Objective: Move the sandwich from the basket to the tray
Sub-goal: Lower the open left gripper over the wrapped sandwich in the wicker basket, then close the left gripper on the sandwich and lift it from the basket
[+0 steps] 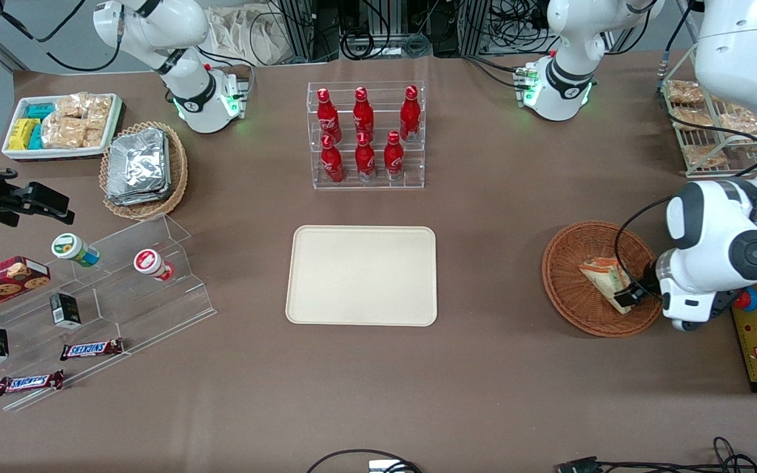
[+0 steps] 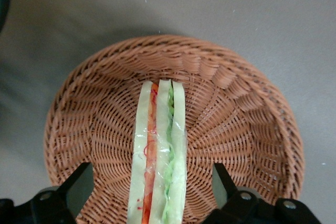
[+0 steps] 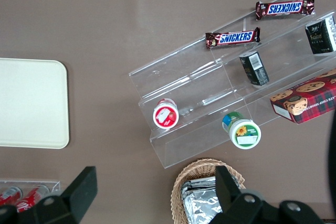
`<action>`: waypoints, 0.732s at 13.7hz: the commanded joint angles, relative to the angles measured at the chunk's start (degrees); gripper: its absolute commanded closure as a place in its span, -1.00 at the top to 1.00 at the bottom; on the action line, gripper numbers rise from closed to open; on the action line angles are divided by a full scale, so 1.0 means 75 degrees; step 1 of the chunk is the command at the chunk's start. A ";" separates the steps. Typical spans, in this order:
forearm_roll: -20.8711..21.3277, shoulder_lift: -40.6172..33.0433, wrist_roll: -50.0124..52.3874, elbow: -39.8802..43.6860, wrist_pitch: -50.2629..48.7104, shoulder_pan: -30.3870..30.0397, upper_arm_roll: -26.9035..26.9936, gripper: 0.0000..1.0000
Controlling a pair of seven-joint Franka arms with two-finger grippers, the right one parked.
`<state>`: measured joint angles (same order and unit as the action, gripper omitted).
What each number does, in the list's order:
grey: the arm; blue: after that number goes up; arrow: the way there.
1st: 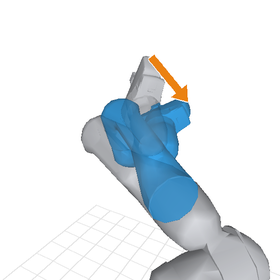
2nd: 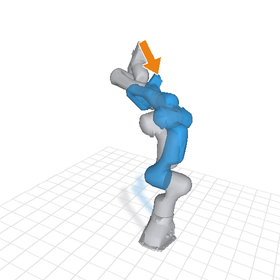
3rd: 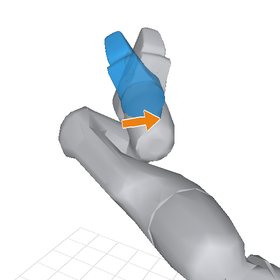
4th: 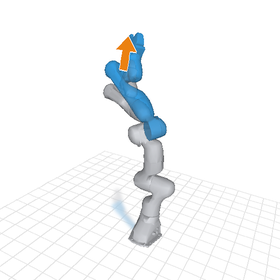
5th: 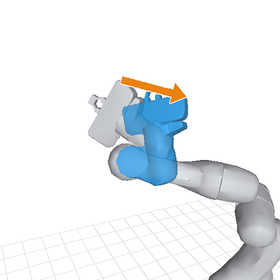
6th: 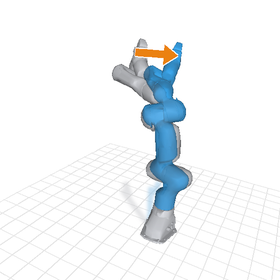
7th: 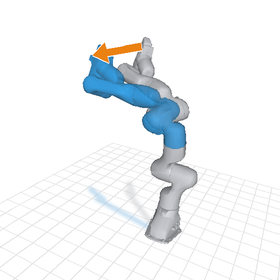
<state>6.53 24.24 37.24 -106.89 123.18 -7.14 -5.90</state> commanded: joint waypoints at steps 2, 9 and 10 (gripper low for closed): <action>-0.0085 -0.0174 0.0109 -0.0607 0.0638 -0.0032 -0.0022 1.00; -0.0203 -0.0138 0.0097 -0.0877 0.0580 -0.0032 -0.0022 -0.95; -0.0203 -0.0185 0.0085 -0.0818 0.0534 -0.0020 -0.0022 -1.00</action>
<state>5.48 24.41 37.43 -112.59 127.00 -7.14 -5.90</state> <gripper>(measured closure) 0.286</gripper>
